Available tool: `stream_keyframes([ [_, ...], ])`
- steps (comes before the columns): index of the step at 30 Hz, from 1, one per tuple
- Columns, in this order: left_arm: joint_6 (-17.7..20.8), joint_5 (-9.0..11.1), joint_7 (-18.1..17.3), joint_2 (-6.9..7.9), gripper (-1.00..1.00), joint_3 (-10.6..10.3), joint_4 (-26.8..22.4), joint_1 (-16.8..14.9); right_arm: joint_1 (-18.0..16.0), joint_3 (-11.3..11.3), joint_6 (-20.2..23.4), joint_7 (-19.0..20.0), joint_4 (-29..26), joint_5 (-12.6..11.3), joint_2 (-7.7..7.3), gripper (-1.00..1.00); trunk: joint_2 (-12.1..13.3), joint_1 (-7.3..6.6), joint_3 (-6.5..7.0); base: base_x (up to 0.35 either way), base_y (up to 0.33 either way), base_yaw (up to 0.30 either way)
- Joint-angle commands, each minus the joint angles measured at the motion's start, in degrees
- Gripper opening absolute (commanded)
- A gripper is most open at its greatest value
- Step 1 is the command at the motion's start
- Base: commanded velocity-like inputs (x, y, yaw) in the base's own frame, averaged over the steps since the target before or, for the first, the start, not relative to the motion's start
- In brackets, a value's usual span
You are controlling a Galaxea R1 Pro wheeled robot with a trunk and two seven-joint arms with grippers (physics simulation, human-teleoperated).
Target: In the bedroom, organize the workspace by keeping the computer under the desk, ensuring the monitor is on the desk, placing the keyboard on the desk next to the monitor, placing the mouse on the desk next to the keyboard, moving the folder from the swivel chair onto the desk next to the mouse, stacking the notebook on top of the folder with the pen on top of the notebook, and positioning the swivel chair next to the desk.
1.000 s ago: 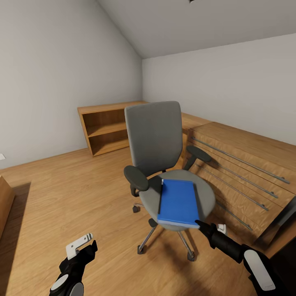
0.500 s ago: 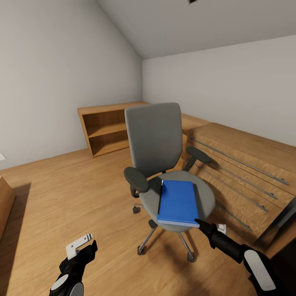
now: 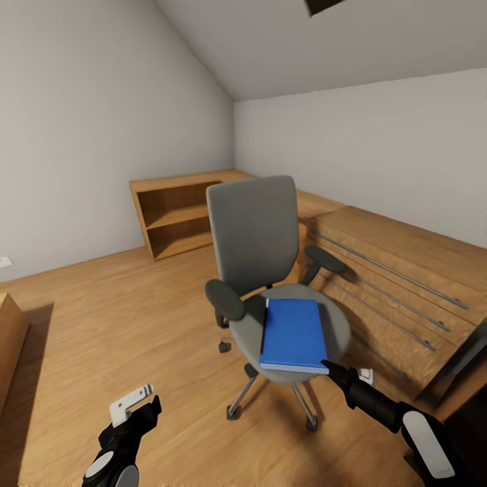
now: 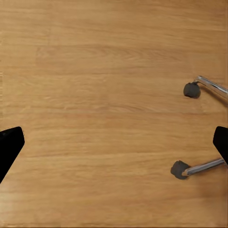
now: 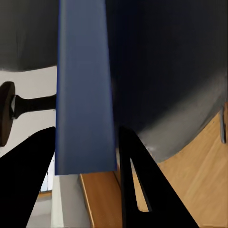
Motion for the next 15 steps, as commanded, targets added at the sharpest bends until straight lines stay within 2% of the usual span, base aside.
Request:
stream_keyframes([
  [1,0.15,0.38,0.36,0.01,1.00,-0.22,-0.10,-0.01,-0.02,-0.15,0.33,0.17,-0.05,0.12,-0.02,-1.00,0.39,-0.26,0.15,-0.280,0.000,0.000],
  [7,0.15,0.29,0.43,0.02,1.00,-1.41,-0.10,-0.01,-0.04,-0.23,0.33,0.25,-0.45,0.21,-0.21,-1.00,2.80,-1.57,1.22,-0.316,0.000,0.000],
  [15,0.15,0.27,0.50,0.02,1.00,-1.69,-0.01,-0.01,0.02,-0.28,0.03,-0.40,-7.66,0.66,-0.48,-1.00,6.01,-3.33,2.66,-0.335,0.000,0.000],
])
